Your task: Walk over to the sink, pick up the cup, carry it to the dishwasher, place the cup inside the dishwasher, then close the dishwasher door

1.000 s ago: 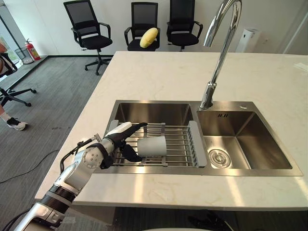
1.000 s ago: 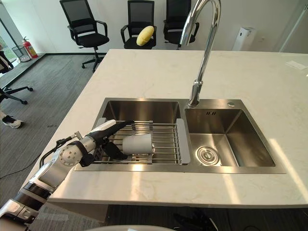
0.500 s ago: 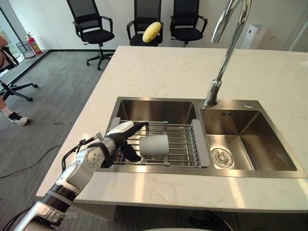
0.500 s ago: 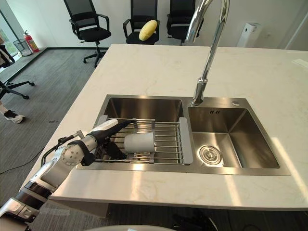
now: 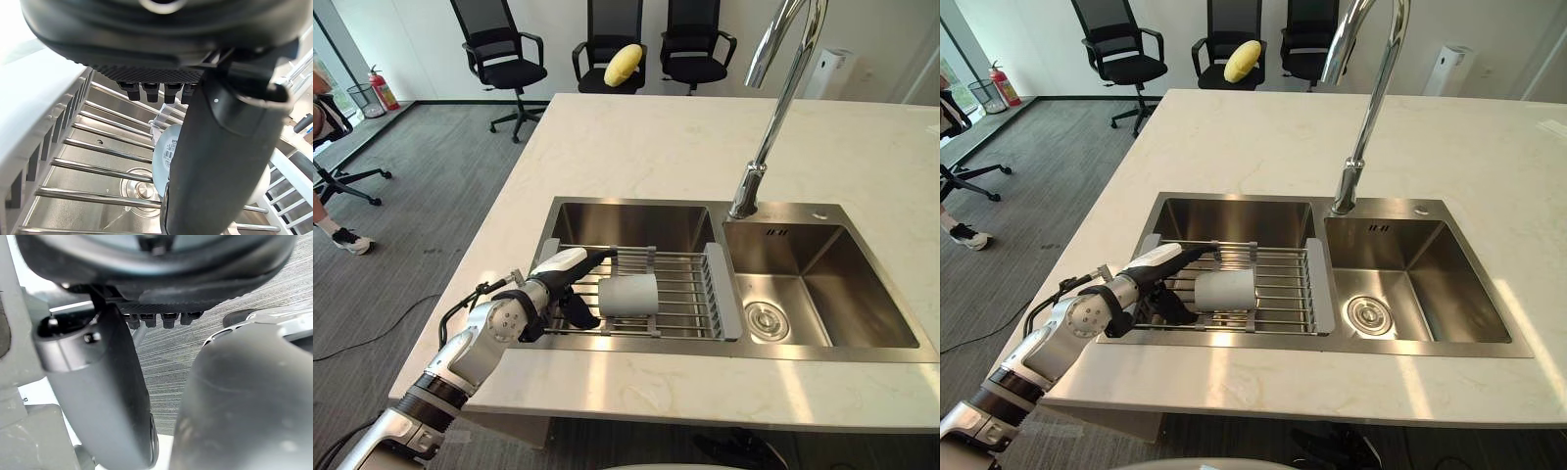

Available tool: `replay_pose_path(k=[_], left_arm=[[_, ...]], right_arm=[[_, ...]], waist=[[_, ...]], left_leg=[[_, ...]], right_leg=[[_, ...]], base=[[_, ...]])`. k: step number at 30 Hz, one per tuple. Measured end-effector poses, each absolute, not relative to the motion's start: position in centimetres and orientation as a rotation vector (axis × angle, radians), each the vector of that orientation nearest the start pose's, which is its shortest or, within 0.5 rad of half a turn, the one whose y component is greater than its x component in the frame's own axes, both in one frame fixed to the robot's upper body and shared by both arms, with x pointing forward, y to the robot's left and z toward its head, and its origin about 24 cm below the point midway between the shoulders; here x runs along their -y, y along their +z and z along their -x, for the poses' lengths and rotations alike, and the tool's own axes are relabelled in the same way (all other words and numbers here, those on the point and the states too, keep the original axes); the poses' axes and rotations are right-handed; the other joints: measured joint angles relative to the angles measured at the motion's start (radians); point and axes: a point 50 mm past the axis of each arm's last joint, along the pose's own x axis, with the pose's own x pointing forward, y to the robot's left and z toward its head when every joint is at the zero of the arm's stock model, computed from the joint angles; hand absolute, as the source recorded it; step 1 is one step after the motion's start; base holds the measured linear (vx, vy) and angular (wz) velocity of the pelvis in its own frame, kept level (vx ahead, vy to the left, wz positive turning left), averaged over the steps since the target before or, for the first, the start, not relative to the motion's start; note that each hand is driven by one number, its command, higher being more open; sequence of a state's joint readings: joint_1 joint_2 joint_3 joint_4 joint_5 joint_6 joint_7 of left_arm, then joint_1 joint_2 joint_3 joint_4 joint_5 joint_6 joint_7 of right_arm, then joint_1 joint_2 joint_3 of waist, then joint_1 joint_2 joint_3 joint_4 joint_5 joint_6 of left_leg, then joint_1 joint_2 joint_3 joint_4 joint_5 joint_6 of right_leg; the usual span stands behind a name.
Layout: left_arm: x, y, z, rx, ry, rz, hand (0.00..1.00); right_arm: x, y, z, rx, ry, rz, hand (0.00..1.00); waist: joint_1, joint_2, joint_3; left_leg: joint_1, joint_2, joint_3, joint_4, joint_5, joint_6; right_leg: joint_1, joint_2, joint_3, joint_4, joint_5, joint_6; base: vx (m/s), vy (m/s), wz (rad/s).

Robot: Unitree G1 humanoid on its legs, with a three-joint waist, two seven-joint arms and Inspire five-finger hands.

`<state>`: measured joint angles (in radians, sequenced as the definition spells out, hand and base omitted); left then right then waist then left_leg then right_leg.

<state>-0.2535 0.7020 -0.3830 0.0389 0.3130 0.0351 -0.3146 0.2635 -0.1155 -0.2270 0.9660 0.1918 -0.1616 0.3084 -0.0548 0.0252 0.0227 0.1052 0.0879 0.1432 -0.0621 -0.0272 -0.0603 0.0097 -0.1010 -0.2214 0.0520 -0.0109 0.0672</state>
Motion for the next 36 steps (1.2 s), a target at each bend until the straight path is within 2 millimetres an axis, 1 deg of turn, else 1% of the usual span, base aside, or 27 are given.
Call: replay_pose_path(k=[5, 11, 16, 22, 26, 36], left_arm=[[-18.6, 7.5, -28.2, -0.06, -0.594, -1.068, 1.0], [-18.7, 7.7, -28.1, -0.065, -0.644, -1.059, 1.0], [-18.9, 8.0, -28.0, -0.085, -0.685, -0.99, 1.0], [-17.9, 9.2, -27.7, -0.018, -0.713, -0.96, 1.0], [-17.7, 9.6, -27.9, -0.002, -0.718, -0.932, 1.0], [-17.5, 10.1, -28.0, 0.035, -0.717, -0.937, 1.0]], right_arm=[[22.1, -15.4, -5.0, -0.971, -0.176, -0.285, 1.0], [22.1, -15.4, -4.8, -0.978, -0.177, -0.287, 1.0], [22.1, -15.4, -5.0, -0.976, -0.176, -0.287, 1.0], [22.1, -15.4, -5.5, -0.973, -0.171, -0.288, 1.0], [22.1, -15.5, -5.4, -0.977, -0.173, -0.288, 1.0], [22.2, -15.6, -5.0, -0.994, -0.178, -0.288, 1.0]], waist=[[0.001, 0.0, 0.0], [0.002, 0.001, 0.0], [0.001, 0.001, 0.001], [0.001, 0.003, 0.019], [-0.001, 0.005, 0.021], [-0.001, 0.005, 0.021]], left_leg=[[0.0, 0.0, 0.0, 0.0, 0.0, 0.0], [0.0, 0.0, -0.001, 0.0, 0.0, 0.0], [-0.001, 0.0, -0.004, 0.0, 0.0, 0.0], [-0.001, 0.0, -0.009, 0.001, 0.001, 0.001], [-0.001, -0.001, -0.011, 0.001, 0.001, 0.001], [-0.001, -0.002, -0.013, 0.001, 0.001, 0.002]], right_leg=[[0.0, 0.0, 0.0, 0.0, 0.0, 0.0], [0.0, 0.0, -0.001, 0.0, 0.0, 0.0], [0.0, 0.0, -0.003, 0.0, -0.001, -0.001], [0.004, -0.001, -0.007, 0.0, -0.001, -0.001], [0.003, -0.001, -0.009, -0.002, -0.001, -0.001], [0.004, -0.001, -0.01, -0.003, -0.001, 0.0]], base=[[0.0, 0.0, 0.0], [0.0, 0.0, 0.0], [0.0, 0.0, 0.0], [0.0, 0.0, 0.01], [0.0, 0.0, 0.0], [0.0, 0.0, 0.0]])
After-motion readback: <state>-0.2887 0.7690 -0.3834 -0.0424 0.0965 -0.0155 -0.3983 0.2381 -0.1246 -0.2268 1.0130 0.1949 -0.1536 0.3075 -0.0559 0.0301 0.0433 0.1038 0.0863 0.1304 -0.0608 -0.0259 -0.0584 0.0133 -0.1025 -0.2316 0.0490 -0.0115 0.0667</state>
